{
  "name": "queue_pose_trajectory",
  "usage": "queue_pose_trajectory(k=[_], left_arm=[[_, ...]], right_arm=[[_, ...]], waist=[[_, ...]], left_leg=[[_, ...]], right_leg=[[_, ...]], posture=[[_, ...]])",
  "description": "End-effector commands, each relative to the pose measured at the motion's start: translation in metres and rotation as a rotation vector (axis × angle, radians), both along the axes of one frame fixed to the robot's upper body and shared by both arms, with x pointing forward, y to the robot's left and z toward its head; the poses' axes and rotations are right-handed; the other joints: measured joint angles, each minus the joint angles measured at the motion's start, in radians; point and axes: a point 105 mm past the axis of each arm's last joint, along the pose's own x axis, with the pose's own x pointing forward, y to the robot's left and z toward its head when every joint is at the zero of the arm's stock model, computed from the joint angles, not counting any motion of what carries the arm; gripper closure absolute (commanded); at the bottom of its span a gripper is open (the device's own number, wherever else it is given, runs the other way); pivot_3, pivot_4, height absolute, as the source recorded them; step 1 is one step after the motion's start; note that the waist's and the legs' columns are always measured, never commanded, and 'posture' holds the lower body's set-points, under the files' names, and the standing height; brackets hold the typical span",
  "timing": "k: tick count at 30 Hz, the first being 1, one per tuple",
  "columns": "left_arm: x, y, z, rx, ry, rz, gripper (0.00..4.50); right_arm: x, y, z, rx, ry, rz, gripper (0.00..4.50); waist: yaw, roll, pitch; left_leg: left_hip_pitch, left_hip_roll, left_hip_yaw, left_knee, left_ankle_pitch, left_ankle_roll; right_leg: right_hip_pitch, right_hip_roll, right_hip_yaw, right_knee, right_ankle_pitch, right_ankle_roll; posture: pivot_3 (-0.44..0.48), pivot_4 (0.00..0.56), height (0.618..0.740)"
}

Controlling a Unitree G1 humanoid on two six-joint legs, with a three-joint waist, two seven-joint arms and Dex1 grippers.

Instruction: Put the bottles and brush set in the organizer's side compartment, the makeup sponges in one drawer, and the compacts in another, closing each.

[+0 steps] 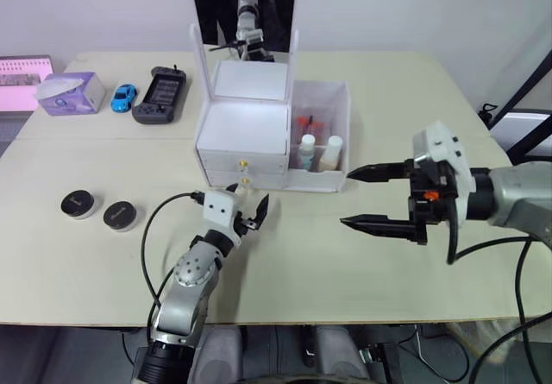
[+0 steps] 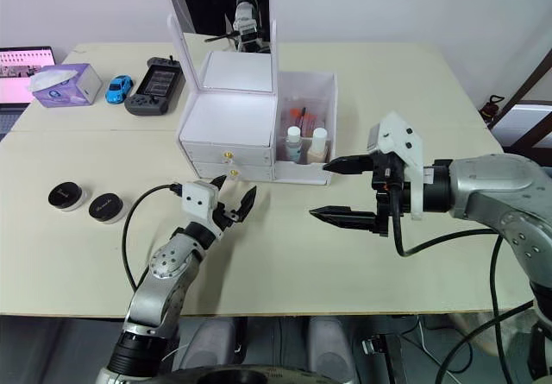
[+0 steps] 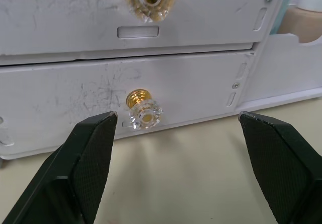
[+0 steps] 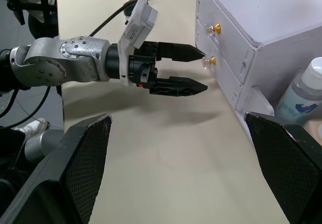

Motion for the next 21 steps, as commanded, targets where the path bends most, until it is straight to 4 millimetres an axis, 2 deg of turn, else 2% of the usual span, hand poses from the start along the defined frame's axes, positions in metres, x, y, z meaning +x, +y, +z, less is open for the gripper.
queue_pose_trajectory(k=[1,3,8,14,21], left_arm=[[0.005,-0.003,0.016,-0.016,-0.071,0.0,0.96],[0.006,-0.002,0.017,-0.018,-0.075,0.006,1.74],[0.006,-0.004,0.018,-0.016,-0.084,-0.009,4.27],[0.003,-0.002,0.018,-0.015,-0.077,-0.014,4.27],[-0.015,0.005,0.015,0.0,-0.041,-0.051,4.27]], right_arm=[[-0.002,0.002,0.011,-0.01,-0.058,0.008,0.0],[-0.002,0.001,0.012,-0.014,-0.064,0.004,0.0],[-0.002,0.0,0.014,-0.018,-0.071,-0.003,0.0],[-0.001,0.0,0.012,-0.015,-0.068,0.0,0.0],[0.0,0.005,0.006,-0.001,-0.06,0.02,0.0]], waist=[[0.001,0.0,0.0],[0.001,0.0,0.0],[0.003,0.0,0.0],[0.002,0.0,0.0],[0.0,0.0,0.0]], left_leg=[[0.0,0.0,0.0,0.0,0.0,0.0],[0.0,0.0,0.0,0.0,0.0,0.0],[0.0,0.0,0.0,0.0,0.0,0.0],[-0.001,0.0,0.0,0.0,0.0,0.0],[-0.001,0.0,0.0,-0.001,0.0,0.0]], right_leg=[[0.0,0.0,0.0,0.0,0.0,0.0],[0.0,0.0,0.0,0.0,0.0,0.0],[0.0,0.0,0.0,0.0,0.0,0.0],[0.0,0.0,0.0,0.0,0.0,-0.001],[0.0,0.0,0.0,0.0,0.0,-0.001]], posture=[[0.0,0.15,0.74],[0.0,0.15,0.74],[0.0,0.15,0.74],[0.0,0.15,0.74],[0.0,0.15,0.74]])
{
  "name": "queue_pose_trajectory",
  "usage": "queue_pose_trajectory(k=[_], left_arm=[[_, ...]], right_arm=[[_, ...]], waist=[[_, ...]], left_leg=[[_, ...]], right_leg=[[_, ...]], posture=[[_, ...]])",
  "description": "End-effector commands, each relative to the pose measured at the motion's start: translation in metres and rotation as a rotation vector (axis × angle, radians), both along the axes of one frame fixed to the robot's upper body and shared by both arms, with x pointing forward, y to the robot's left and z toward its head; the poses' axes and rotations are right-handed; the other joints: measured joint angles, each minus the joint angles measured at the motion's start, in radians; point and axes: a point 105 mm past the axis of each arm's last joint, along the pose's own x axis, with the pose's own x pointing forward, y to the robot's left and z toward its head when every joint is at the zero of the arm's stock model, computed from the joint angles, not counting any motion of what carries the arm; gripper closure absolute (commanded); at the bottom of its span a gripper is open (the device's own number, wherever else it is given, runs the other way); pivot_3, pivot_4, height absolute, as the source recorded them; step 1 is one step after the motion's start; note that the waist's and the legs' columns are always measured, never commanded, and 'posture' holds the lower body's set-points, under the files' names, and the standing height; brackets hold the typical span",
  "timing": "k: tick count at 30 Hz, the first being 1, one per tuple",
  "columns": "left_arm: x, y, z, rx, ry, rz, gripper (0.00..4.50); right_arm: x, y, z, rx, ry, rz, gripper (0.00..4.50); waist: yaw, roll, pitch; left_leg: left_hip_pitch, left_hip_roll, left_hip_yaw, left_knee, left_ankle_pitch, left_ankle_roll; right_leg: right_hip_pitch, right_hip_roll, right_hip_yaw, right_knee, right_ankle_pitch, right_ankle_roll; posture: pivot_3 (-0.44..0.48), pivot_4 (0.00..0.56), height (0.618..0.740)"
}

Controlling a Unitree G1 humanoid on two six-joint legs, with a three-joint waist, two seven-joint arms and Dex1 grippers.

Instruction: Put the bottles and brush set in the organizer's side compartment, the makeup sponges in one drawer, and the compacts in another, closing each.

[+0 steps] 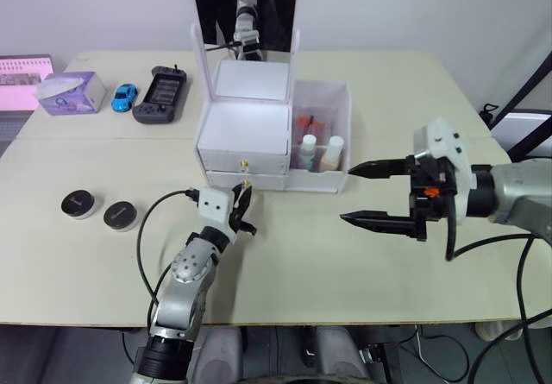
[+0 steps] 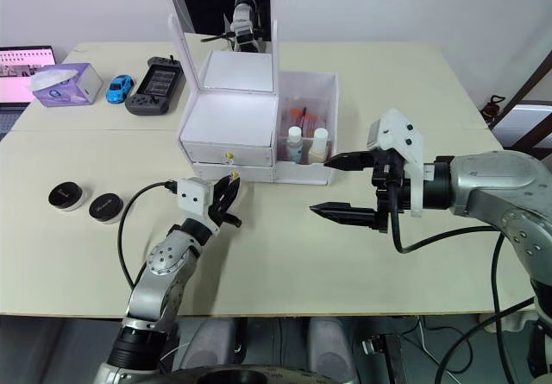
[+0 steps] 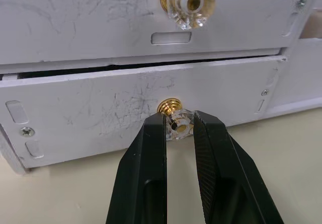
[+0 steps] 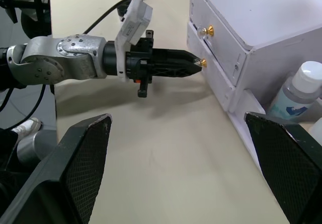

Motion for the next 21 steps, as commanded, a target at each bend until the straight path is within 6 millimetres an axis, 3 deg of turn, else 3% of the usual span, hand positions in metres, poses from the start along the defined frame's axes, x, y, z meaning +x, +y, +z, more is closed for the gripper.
queue_pose_trajectory(k=[1,11,21], left_arm=[[-0.012,-0.001,0.012,-0.017,-0.015,-0.046,4.27],[-0.061,0.015,0.014,0.026,0.073,-0.151,4.27],[-0.08,0.011,0.005,-0.011,0.174,-0.206,4.27]], right_arm=[[-0.003,0.005,0.004,0.007,-0.036,0.031,0.0],[-0.004,0.009,0.0,0.017,-0.009,0.067,0.0],[-0.004,0.012,-0.001,0.025,-0.004,0.084,0.0]], waist=[[0.0,0.0,0.0],[-0.002,0.0,0.0],[-0.001,0.0,0.0]], left_leg=[[0.0,0.0,0.0,0.0,0.0,0.0],[0.0,0.001,0.0,0.0,0.0,0.0],[0.0,0.0,0.001,0.0,0.0,0.0]], right_leg=[[0.0,0.0,0.0,0.0,0.0,0.0],[0.0,0.0,0.0,-0.001,-0.001,0.001],[-0.001,-0.001,0.0,-0.002,-0.001,0.001]], posture=[[0.0,0.15,0.74],[0.0,0.15,0.74],[0.0,0.15,0.74]])
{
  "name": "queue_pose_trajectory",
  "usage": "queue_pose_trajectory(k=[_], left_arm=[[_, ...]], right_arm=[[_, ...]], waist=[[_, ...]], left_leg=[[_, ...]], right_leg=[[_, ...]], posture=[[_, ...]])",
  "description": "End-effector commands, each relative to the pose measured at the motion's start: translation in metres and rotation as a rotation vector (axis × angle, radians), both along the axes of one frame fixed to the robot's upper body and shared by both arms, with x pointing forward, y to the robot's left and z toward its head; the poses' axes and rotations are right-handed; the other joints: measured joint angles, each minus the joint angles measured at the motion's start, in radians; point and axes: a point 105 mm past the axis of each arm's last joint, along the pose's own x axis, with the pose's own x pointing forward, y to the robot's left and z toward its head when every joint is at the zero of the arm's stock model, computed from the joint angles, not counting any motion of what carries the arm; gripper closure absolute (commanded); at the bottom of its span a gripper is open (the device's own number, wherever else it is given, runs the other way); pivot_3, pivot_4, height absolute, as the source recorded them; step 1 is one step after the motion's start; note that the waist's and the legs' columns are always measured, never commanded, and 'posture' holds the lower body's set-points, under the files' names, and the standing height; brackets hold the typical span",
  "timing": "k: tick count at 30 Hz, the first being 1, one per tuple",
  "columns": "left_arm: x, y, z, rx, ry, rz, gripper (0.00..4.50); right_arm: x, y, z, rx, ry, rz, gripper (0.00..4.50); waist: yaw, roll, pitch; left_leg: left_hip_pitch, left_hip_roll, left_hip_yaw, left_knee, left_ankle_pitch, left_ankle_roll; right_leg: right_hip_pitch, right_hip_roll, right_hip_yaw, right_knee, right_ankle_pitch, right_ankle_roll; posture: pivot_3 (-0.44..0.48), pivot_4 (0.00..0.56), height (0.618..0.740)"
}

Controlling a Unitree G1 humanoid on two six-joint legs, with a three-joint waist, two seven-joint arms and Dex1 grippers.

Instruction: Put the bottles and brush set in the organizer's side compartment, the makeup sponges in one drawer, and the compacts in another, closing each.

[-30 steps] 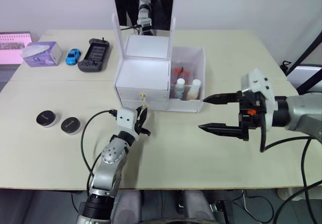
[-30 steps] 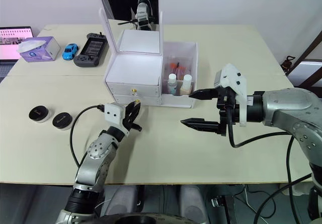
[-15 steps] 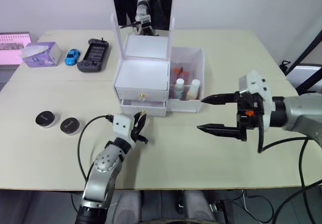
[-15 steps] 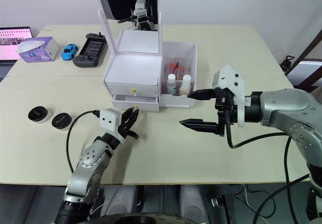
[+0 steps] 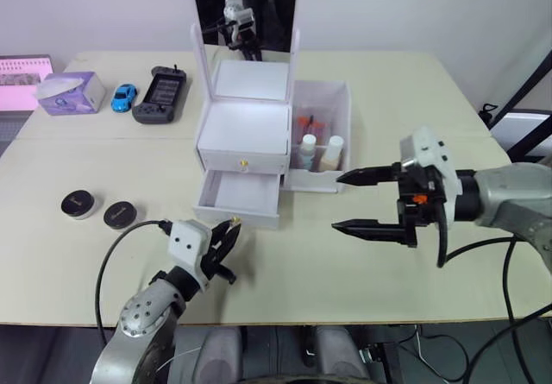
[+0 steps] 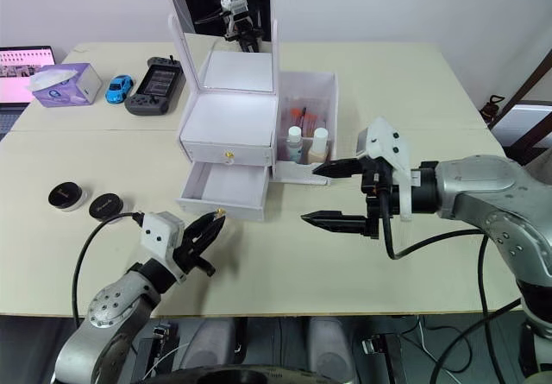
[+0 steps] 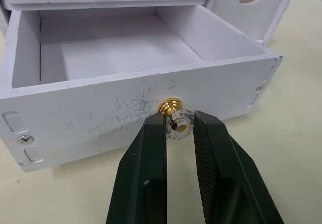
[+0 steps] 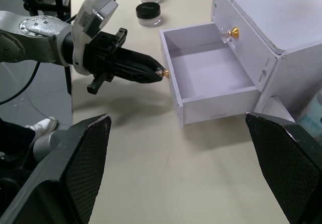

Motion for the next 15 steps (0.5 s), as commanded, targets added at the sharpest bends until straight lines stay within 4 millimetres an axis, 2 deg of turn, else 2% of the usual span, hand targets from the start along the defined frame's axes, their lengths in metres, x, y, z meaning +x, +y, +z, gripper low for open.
queue_pose_trajectory(k=[1,8,15], left_arm=[[-0.009,-0.011,0.002,-0.038,0.023,-0.079,4.27],[-0.019,-0.003,-0.008,-0.012,0.058,-0.118,4.27],[-0.033,0.005,-0.007,-0.029,0.078,-0.223,0.78]], right_arm=[[0.0,0.002,0.008,0.008,-0.042,0.015,0.0],[0.002,-0.001,0.008,0.0,-0.054,0.003,0.0],[0.006,-0.006,0.006,-0.006,-0.06,-0.005,0.0]], waist=[[0.0,0.0,0.0],[0.001,0.0,0.0],[-0.005,0.0,0.0]], left_leg=[[0.0,0.0,0.0,0.0,0.0,0.0],[0.0,0.0,0.0,0.0,0.0,0.0],[-0.001,0.0,0.002,-0.001,0.0,0.0]], right_leg=[[0.0,0.0,0.0,0.0,0.0,0.0],[0.0,0.0,0.0,0.0,0.0,0.0],[-0.003,-0.001,0.0,-0.001,0.0,0.0]], posture=[[0.0,0.15,0.74],[0.0,0.15,0.74],[0.0,0.15,0.74]])
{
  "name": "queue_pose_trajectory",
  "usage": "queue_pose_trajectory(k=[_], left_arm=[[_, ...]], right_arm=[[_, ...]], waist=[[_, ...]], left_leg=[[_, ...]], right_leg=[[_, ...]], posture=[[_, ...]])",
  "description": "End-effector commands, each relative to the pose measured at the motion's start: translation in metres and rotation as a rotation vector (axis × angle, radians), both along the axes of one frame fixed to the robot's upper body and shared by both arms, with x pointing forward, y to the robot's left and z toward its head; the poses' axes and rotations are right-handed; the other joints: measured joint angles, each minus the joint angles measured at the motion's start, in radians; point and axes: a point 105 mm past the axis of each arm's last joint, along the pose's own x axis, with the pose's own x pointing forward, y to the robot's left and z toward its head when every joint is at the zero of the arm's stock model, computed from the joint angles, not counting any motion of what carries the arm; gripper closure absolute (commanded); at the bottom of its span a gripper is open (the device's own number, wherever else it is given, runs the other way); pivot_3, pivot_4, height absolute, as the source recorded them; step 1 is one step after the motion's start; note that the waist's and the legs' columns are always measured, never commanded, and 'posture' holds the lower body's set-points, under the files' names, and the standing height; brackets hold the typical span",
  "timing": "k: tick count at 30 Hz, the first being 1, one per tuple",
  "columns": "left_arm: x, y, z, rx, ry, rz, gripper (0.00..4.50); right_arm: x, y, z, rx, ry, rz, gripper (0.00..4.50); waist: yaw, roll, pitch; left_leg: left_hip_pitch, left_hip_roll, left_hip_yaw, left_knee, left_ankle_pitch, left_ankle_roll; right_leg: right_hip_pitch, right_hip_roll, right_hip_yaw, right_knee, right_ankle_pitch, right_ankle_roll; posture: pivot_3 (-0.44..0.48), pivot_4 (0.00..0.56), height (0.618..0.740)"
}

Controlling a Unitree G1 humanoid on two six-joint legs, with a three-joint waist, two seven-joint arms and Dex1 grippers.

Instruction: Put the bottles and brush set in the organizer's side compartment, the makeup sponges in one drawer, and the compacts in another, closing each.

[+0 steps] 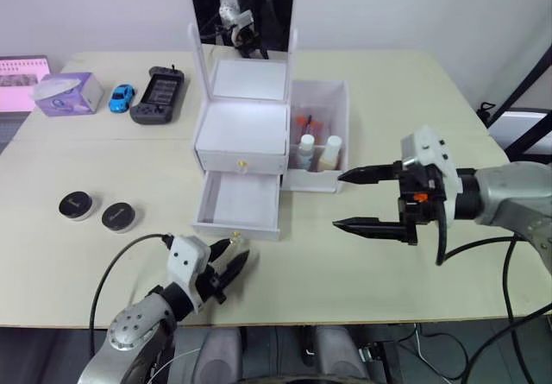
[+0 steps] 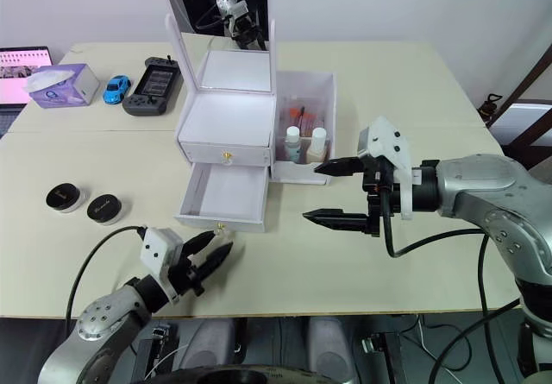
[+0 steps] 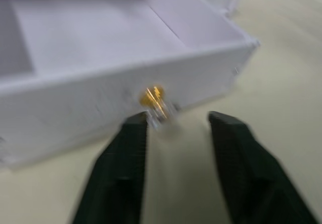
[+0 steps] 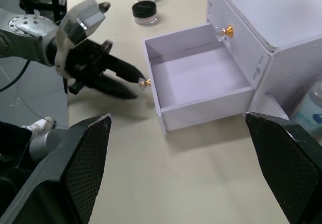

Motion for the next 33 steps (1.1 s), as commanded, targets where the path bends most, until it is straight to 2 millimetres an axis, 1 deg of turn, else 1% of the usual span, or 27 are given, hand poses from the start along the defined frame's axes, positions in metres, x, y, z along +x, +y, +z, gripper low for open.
queue_pose_trajectory(k=[1,2,4,6,9,11,13,14,17,20,22,23,25,28,30,33], left_arm=[[-0.01,-0.001,0.019,-0.053,-0.043,-0.117,0.23],[-0.015,0.0,0.024,-0.069,-0.038,-0.163,0.02],[-0.018,0.008,0.037,-0.088,-0.042,-0.215,0.02],[-0.017,0.025,0.047,-0.076,-0.023,-0.229,0.02],[-0.006,0.064,0.059,-0.038,0.017,-0.206,0.02],[0.005,0.092,0.072,-0.009,0.005,-0.164,0.02],[0.018,0.12,0.085,0.033,-0.017,-0.123,0.02],[0.024,0.13,0.09,0.056,-0.024,-0.114,0.02],[0.05,0.159,0.107,0.155,-0.094,-0.057,0.02],[0.078,0.175,0.125,0.221,-0.161,-0.007,0.02],[0.091,0.19,0.131,0.252,-0.178,0.029,0.02],[0.096,0.2,0.135,0.276,-0.19,0.057,0.02],[0.101,0.22,0.141,0.322,-0.209,0.105,0.02],[0.105,0.245,0.148,0.362,-0.235,0.172,0.02],[0.106,0.259,0.148,0.392,-0.241,0.212,0.02],[0.103,0.278,0.146,0.447,-0.25,0.269,0.02]], right_arm=[[0.002,-0.004,0.006,-0.005,-0.041,0.005,0.0],[0.003,-0.006,0.006,-0.008,-0.042,0.004,0.0],[0.004,-0.01,0.006,-0.011,-0.043,-0.001,0.0],[0.006,-0.016,0.005,-0.014,-0.041,-0.009,0.0],[0.008,-0.026,0.004,0.028,-0.034,-0.038,0.0],[0.009,-0.035,0.003,0.077,-0.023,-0.064,0.0],[0.01,-0.048,-0.005,0.073,-0.019,-0.11,0.0],[0.011,-0.053,-0.007,0.075,-0.021,-0.134,0.0],[0.016,-0.078,-0.015,0.065,-0.051,-0.246,0.0],[0.022,-0.107,-0.024,0.042,-0.095,-0.395,0.0],[0.023,-0.128,-0.033,0.021,-0.116,-0.493,0.0],[0.024,-0.141,-0.037,0.004,-0.136,-0.559,0.0],[0.023,-0.164,-0.043,-0.015,-0.175,-0.673,0.0],[0.017,-0.19,-0.051,-0.016,-0.192,-0.773,0.0],[0.014,-0.206,-0.055,-0.043,-0.233,-0.831,0.0],[0.014,-0.229,-0.055,-0.052,-0.286,-0.938,0.0]], waist=[[0.0,0.0,0.0],[0.0,0.0,0.0],[0.0,0.0,0.0],[0.0,0.001,0.001],[0.002,0.001,0.001],[0.001,0.001,0.001],[0.002,0.001,0.001],[0.003,0.001,0.001],[0.004,0.001,0.001],[0.004,0.001,0.001],[0.004,0.0,0.001],[0.003,0.001,0.001],[-0.002,0.0,0.001],[-0.008,0.0,0.001],[-0.012,0.0,0.001],[-0.021,0.0,0.001]], left_leg=[[0.0,0.0,0.0,0.0,0.0,0.0],[0.0,0.0,0.0,0.0,0.0,0.0],[0.0,0.001,0.0,0.0,0.0,0.0],[0.0,0.001,0.0,0.0,0.0,0.0],[0.0,0.001,0.0,0.0,0.0,0.0],[0.0,0.001,0.001,0.0,0.0,0.0],[-0.001,0.0,0.001,0.0,0.0,0.0],[-0.001,0.0,0.001,0.0,0.0,0.0],[-0.001,0.0,0.001,-0.001,0.0,0.0],[-0.001,0.0,0.002,-0.001,0.0,0.0],[-0.001,0.0,0.002,-0.001,0.0,0.0],[-0.001,0.0,0.002,-0.001,0.0,0.0],[0.0,0.0,0.003,-0.003,0.0,0.0],[0.0,0.0,0.003,-0.005,0.0,0.001],[0.001,0.001,0.003,-0.006,0.0,0.001],[0.002,0.001,0.003,-0.006,0.0,0.001]], right_leg=[[0.0,0.0,0.0,0.0,0.0,0.0],[-0.001,0.0,0.0,0.0,0.0,0.0],[-0.001,0.0,-0.001,0.0,0.0,0.0],[-0.001,0.0,-0.001,0.0,0.0,0.0],[-0.001,-0.001,-0.001,0.0,0.0,0.0],[-0.005,-0.001,-0.002,0.0,0.0,0.0],[-0.002,-0.002,-0.002,0.0,0.0,0.0],[-0.002,-0.002,-0.002,0.0,0.0,0.0],[-0.002,-0.002,-0.002,0.0,0.0,0.0],[-0.001,-0.002,-0.002,0.0,0.0,0.0],[-0.001,-0.002,-0.002,0.0,0.0,0.0],[-0.001,-0.002,-0.002,0.0,0.0,0.0],[-0.001,-0.002,-0.001,0.001,0.001,-0.001],[-0.002,-0.001,-0.001,0.002,0.001,-0.002],[-0.002,0.0,-0.001,0.002,0.001,-0.002],[-0.002,-0.001,-0.001,0.002,0.001,-0.001]], posture=[[0.0,0.15,0.74],[0.0,0.15,0.74],[0.0,0.15,0.74],[0.0,0.15,0.74],[0.0,0.15,0.74],[0.0,0.15,0.74],[0.0,0.15,0.74],[0.0,0.15,0.74],[0.0,0.15,0.74],[0.0,0.15,0.74],[0.0,0.15,0.74],[0.0,0.15,0.74],[0.0,0.15,0.74],[0.0,0.15,0.74],[0.0,0.15,0.74],[0.0,0.15,0.74]])
